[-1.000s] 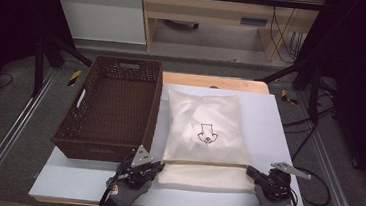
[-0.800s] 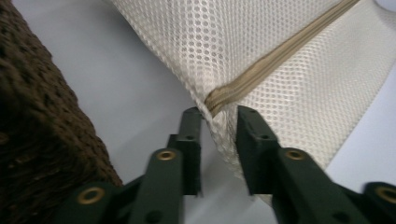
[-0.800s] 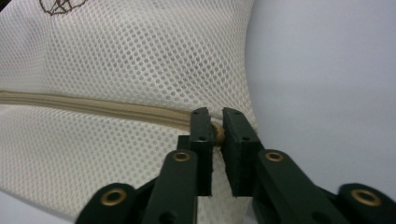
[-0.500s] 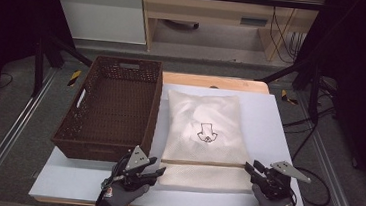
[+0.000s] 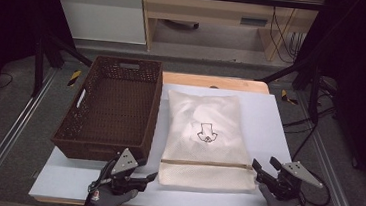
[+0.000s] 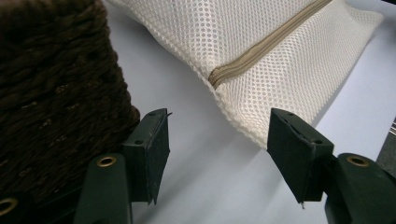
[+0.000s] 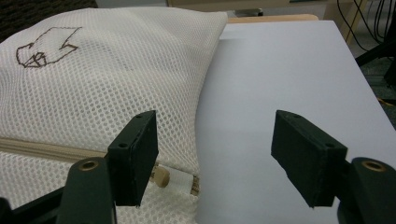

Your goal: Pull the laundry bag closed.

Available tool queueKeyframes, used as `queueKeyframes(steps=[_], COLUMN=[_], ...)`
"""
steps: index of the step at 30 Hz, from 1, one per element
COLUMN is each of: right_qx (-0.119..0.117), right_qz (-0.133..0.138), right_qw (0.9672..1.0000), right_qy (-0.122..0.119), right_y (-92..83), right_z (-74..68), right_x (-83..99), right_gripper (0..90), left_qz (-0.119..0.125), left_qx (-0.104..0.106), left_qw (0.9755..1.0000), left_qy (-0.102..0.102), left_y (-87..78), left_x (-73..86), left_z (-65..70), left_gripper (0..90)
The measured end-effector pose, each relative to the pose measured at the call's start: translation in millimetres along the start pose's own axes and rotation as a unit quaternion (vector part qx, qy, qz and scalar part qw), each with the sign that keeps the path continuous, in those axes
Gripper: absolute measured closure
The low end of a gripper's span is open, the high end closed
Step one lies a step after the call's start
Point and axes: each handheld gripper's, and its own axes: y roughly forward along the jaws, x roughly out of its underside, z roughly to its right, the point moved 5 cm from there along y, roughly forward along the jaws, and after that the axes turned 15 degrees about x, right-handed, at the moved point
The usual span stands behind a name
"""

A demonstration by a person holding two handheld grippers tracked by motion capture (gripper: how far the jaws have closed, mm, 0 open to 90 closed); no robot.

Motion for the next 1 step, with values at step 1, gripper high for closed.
queueKeyframes(steps=[1], right_qx=[0.0], right_qz=[0.0], right_qw=[1.0], right_qy=[0.0], right_y=[0.1], right_z=[0.6], right_x=[0.0], right_gripper=[31.5], left_qz=[0.002], left_qx=[0.002], left_qw=[1.0], left_qy=[0.001], left_y=[-2.1], left_x=[0.6], left_z=[-0.5], left_gripper=[37.3])
